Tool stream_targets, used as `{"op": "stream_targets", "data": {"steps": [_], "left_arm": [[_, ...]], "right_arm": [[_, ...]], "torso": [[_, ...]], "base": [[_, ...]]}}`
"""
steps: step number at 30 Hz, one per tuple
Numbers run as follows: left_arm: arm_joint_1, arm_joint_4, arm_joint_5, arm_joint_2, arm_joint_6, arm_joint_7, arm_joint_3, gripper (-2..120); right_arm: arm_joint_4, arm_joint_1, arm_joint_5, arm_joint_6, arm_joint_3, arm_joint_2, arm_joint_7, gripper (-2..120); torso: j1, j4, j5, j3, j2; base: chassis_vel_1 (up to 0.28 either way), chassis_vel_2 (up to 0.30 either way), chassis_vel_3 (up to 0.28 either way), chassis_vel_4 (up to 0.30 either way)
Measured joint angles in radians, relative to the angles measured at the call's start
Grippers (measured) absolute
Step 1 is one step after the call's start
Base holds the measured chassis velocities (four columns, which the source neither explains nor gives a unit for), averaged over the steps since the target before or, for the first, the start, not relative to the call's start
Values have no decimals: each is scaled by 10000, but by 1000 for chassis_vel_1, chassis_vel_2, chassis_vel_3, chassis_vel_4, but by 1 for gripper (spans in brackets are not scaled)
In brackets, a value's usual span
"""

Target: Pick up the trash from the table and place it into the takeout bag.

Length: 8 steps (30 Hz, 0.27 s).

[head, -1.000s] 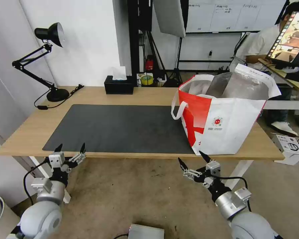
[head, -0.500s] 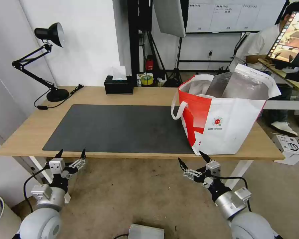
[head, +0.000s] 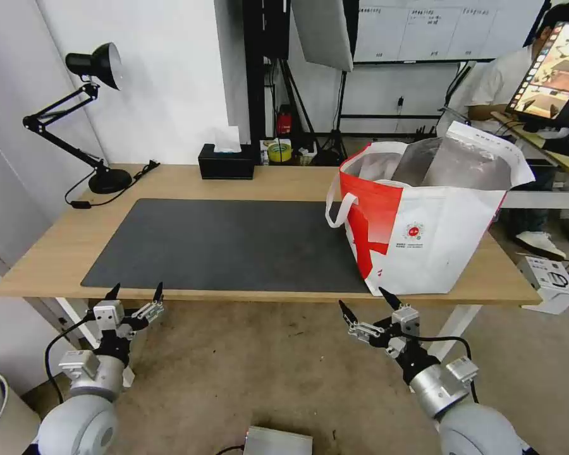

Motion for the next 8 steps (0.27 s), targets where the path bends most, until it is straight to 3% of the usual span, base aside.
{"op": "stream_targets", "data": {"steps": [8], "left_arm": [[-5, -2, -7, 7, 6, -6, 6, 100]], "right_arm": [[0, 0, 0, 0, 0, 0, 0, 100]], "torso": [[0, 0, 0, 0, 0]], "base": [[0, 0, 0, 0]]}}
